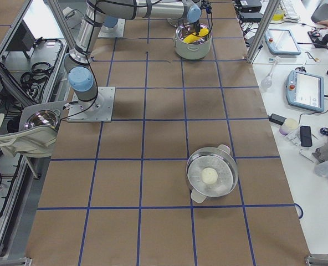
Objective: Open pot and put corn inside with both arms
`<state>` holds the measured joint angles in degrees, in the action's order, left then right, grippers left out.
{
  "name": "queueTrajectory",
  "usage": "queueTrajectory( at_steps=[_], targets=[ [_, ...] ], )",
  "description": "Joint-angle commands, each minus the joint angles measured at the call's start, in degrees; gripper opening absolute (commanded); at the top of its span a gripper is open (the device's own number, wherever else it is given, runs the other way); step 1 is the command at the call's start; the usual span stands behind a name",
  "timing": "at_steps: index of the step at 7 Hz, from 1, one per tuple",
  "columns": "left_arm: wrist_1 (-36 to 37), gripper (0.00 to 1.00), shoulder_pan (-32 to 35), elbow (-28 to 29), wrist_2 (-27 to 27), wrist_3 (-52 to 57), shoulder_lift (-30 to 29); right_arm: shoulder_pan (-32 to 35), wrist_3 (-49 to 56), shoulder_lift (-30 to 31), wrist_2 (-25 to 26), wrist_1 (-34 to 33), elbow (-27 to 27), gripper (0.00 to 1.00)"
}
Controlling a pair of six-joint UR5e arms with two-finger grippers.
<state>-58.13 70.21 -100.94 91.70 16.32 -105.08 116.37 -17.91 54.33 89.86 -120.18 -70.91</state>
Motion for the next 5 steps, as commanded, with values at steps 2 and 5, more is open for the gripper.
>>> queueTrajectory(
  at_steps=[2,5],
  targets=[
    [-32.17,1.00,9.54,17.94,0.31,-4.51,9.60,-9.27,1.38,7.68,-5.63,11.02,-0.46,1.00],
    [-32.49,1.00,24.05,18.58,1.97,-24.98,11.83,-19.39,6.29,16.05,-4.60,26.99,-0.46,1.00]
  ],
)
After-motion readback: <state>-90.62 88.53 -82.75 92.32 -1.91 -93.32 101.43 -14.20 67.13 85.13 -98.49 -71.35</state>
